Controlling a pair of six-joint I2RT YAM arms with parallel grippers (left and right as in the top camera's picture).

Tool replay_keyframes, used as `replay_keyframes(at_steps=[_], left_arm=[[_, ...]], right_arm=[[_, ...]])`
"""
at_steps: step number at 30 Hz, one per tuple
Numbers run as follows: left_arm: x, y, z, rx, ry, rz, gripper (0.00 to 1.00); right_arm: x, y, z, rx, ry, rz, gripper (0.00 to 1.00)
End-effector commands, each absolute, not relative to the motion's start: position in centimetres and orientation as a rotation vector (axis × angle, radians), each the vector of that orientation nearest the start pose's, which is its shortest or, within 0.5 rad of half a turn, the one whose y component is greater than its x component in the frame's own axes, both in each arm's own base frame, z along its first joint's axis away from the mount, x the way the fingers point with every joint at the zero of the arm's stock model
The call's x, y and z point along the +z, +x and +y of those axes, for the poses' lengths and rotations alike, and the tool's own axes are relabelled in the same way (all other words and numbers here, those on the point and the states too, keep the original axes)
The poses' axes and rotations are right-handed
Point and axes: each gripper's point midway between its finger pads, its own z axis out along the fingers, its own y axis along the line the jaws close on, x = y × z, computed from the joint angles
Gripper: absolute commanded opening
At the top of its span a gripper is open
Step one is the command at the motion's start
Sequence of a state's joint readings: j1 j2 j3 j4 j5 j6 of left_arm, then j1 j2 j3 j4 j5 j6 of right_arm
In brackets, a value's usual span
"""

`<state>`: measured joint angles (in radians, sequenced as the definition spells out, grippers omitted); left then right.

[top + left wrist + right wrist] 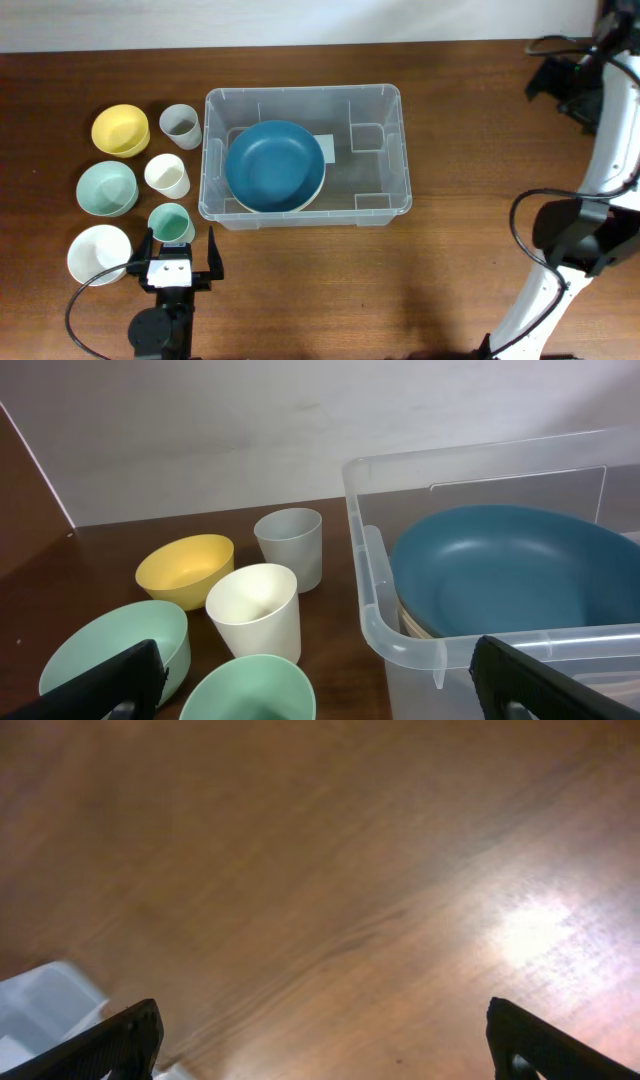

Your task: Pack container

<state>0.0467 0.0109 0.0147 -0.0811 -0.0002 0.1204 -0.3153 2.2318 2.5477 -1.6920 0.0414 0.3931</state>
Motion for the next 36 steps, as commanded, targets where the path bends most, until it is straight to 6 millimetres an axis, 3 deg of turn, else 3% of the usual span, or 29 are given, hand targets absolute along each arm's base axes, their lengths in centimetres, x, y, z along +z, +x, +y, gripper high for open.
replay_keyframes(at_steps=[1, 11, 36], left_arm=[[15.6, 24.6, 1.3, 0.146, 0.068, 1.651, 0.99], [15.6, 24.6, 1.3, 0.146, 0.068, 1.652, 0.99], [15.6, 24.6, 1.3, 0.146, 0.068, 1.652, 0.99]], right_arm=[[21.1, 40.5, -17.3, -0.089, 1.132, 2.726, 0.99], [19.1, 37.8, -20.8, -0.103, 1.291, 2.739, 0.99], [19.1, 37.8, -20.8, -0.104, 1.293, 2.738, 0.99]])
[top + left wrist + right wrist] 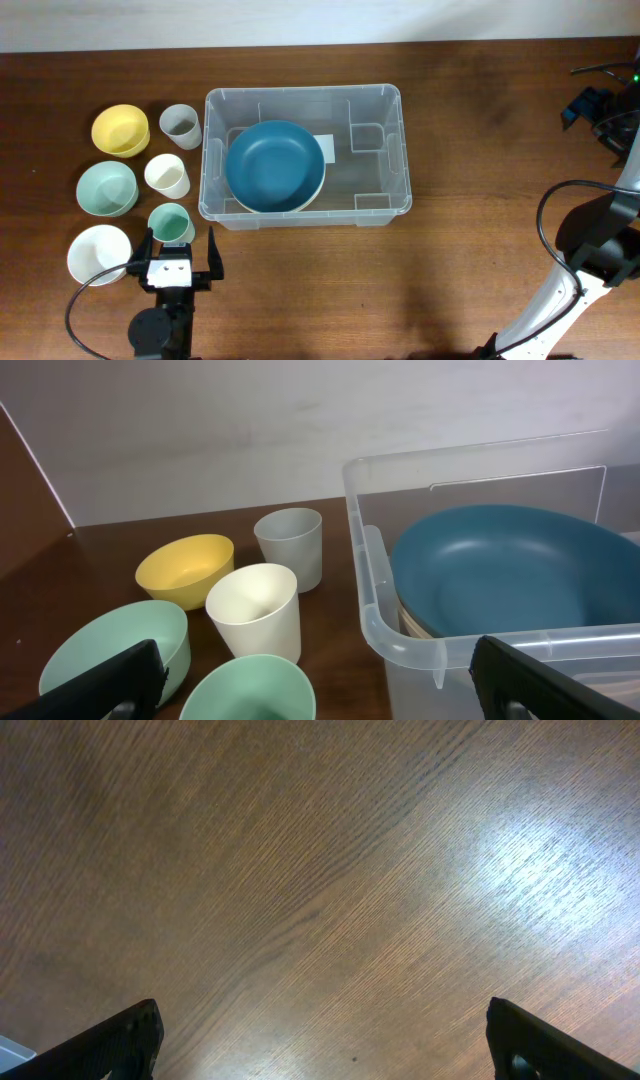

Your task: Pack container

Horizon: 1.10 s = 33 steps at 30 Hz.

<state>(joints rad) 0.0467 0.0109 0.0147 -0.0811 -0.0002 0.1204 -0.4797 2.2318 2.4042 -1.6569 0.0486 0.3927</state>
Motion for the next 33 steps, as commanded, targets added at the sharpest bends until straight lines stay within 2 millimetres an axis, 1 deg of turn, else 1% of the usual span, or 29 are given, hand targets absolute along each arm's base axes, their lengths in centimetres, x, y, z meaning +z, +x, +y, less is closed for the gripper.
replay_keyframes(at_steps=[1, 10, 15, 16, 19, 21, 22, 24, 28, 31, 33], left_arm=[[15.6, 24.6, 1.3, 0.146, 0.068, 1.652, 0.99], [15.7, 24.6, 1.3, 0.145, 0.068, 1.649, 1.00], [17.5, 24.6, 1.3, 0.149, 0.065, 1.574, 1.00], [18.1, 24.6, 1.1, 0.140, 0.074, 1.552, 0.99], [19.3, 24.5, -0.7, 0.066, 0.154, 1.499, 0.99], [19.9, 24.4, -1.0, 0.056, 0.167, 1.484, 0.99], [20.4, 24.3, -0.8, 0.064, 0.161, 1.475, 0.99], [21.9, 24.1, 0.3, 0.112, 0.110, 1.450, 0.99], [26.1, 23.3, 1.7, 0.170, 0.055, 1.415, 1.00], [28.4, 23.4, 2.7, 0.199, 0.025, 1.491, 0.99], [29.6, 24.0, 3.2, 0.203, 0.013, 1.579, 0.99]], right_arm=[[19.1, 37.8, -20.8, -0.103, 1.293, 2.738, 0.99], [19.1, 37.8, -20.8, -0.103, 1.293, 2.738, 0.99], [19.1, 37.8, -20.8, -0.103, 1.293, 2.738, 0.99], [19.1, 37.8, -20.8, -0.103, 1.293, 2.738, 0.99], [19.1, 37.8, -20.8, -0.103, 1.293, 2.738, 0.99], [19.1, 37.8, -20.8, -0.103, 1.293, 2.738, 0.99], [19.1, 37.8, -20.8, -0.103, 1.293, 2.738, 0.99], [19.1, 37.8, -20.8, -0.103, 1.293, 2.738, 0.99], [19.1, 37.8, -20.8, -0.104, 1.293, 2.738, 0.99], [19.1, 37.8, -20.8, -0.103, 1.293, 2.738, 0.99], [19.1, 37.8, -20.8, -0.103, 1.293, 2.738, 0.99]])
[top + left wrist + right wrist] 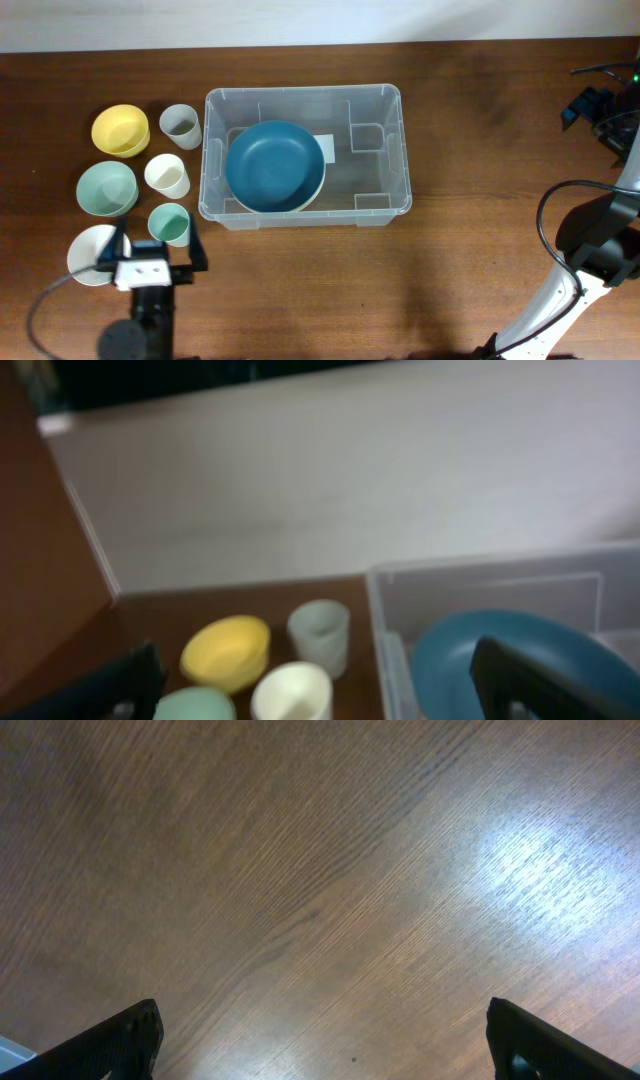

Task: Pack container
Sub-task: 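Move the left gripper to the white bowl at front left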

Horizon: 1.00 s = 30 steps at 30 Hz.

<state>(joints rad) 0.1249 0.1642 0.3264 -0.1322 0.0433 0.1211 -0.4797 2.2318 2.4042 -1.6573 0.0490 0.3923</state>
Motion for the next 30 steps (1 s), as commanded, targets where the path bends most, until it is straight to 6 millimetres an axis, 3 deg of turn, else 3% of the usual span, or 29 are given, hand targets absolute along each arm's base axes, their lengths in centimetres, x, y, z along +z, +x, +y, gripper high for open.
replay_keyframes(at_steps=[1, 4, 7, 10, 12, 15, 19, 21, 27, 30], left_arm=[[30.1, 24.5, 3.2, 0.191, 0.029, 1.631, 1.00], [31.7, 26.2, -0.6, 0.035, 0.306, 1.742, 0.99], [31.7, 27.4, -2.1, -0.111, 0.366, 1.848, 0.99], [31.1, 29.0, 0.3, -0.025, 0.262, 1.945, 1.00], [30.6, 29.3, 3.8, 0.053, -0.016, 2.028, 1.00], [29.6, 27.8, 8.9, 0.143, -0.446, 2.127, 0.99], [28.0, 26.4, 12.8, 0.170, -0.698, 2.181, 1.00], [27.1, 26.1, 13.8, 0.177, -0.750, 2.202, 1.00], [24.7, 26.2, 13.1, 0.073, -0.786, 2.300, 0.99], [23.3, 25.4, 14.8, 0.049, -1.099, 2.236, 1.00]], right_arm=[[19.1, 37.8, -20.8, -0.103, 1.293, 2.738, 0.99], [19.1, 37.8, -20.8, -0.103, 1.293, 2.738, 0.99], [19.1, 37.8, -20.8, -0.103, 1.293, 2.738, 0.99], [19.1, 37.8, -20.8, -0.103, 1.293, 2.738, 0.99], [19.1, 37.8, -20.8, -0.104, 1.293, 2.738, 0.99], [19.1, 37.8, -20.8, -0.104, 1.293, 2.738, 0.99], [19.1, 37.8, -20.8, -0.103, 1.293, 2.738, 0.99], [19.1, 37.8, -20.8, -0.103, 1.293, 2.738, 0.99], [19.1, 37.8, -20.8, -0.103, 1.293, 2.738, 0.99], [19.1, 37.8, -20.8, -0.104, 1.293, 2.738, 0.99]])
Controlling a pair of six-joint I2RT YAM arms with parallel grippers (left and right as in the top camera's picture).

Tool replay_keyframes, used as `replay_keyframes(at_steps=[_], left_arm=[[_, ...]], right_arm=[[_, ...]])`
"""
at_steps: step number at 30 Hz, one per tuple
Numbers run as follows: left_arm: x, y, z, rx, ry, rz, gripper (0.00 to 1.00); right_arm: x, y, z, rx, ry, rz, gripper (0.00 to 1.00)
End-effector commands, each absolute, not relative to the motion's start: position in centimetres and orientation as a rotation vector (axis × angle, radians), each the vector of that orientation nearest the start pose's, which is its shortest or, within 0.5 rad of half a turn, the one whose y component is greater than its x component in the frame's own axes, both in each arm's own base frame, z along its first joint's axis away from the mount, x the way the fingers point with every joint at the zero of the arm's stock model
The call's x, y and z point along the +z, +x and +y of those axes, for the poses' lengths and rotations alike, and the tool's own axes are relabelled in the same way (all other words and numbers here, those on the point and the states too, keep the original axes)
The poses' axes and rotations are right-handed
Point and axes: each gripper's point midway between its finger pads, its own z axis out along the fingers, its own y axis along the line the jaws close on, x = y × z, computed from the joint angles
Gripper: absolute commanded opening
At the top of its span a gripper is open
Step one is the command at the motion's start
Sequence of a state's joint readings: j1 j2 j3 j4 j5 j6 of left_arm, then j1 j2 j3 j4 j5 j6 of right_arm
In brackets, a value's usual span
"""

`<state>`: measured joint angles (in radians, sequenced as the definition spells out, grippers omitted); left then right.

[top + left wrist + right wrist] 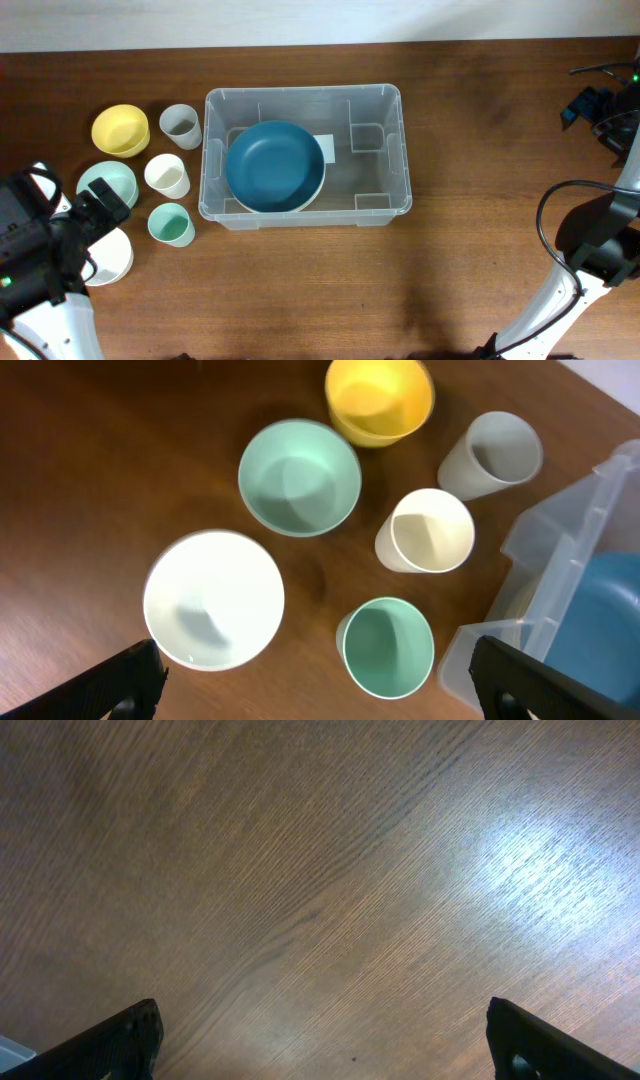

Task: Pack container
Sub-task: 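Move the left gripper to the white bowl at front left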

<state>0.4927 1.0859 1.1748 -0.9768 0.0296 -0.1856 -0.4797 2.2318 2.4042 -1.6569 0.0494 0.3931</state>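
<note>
A clear plastic container stands mid-table with a blue bowl inside it. To its left stand a yellow bowl, a grey cup, a mint bowl, a cream cup, a green cup and a white bowl. My left gripper hangs open high above these dishes, looking down, holding nothing. My right gripper is open over bare wood at the far right edge, empty.
In the overhead view my left arm covers part of the white bowl at the front left. My right arm and its cable sit at the table's right edge. The container's corner shows in the left wrist view.
My left arm has gone from low at the table's front to high over the left side, its camera now looking straight down on the bowls and cups. The right arm has not moved.
At first my left gripper sat low behind the green cup and my right arm reached in at the back right. Then the right arm stood at the far right edge. The left gripper shifted left with its view tilted up, and now hangs over the dishes.
</note>
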Motion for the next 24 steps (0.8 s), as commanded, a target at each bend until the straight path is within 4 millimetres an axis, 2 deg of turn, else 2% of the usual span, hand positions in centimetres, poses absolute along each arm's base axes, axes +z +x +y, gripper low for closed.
replay_keyframes(at_steps=[1, 3, 7, 12, 17, 24], left_arm=[[22.8, 25.2, 15.3, 0.035, -1.181, 2.213, 1.00], [21.8, 25.1, 16.2, -0.024, -1.341, 2.165, 0.99], [20.0, 25.7, 15.5, -0.171, -1.397, 2.214, 0.99], [17.1, 24.8, 16.1, -0.120, -1.492, 2.313, 0.99], [13.9, 24.0, 16.4, -0.151, -1.718, 2.338, 0.99], [10.2, 23.6, 16.8, -0.136, -1.827, 2.432, 0.99]], right_arm=[[19.1, 37.8, -20.8, -0.103, 1.293, 2.738, 0.99], [19.1, 37.8, -20.8, -0.103, 1.293, 2.738, 0.99], [19.1, 37.8, -20.8, -0.103, 1.293, 2.738, 0.99], [19.1, 37.8, -20.8, -0.103, 1.293, 2.738, 0.99], [19.1, 37.8, -20.8, -0.103, 1.293, 2.738, 0.99], [19.1, 37.8, -20.8, -0.103, 1.293, 2.738, 0.99]])
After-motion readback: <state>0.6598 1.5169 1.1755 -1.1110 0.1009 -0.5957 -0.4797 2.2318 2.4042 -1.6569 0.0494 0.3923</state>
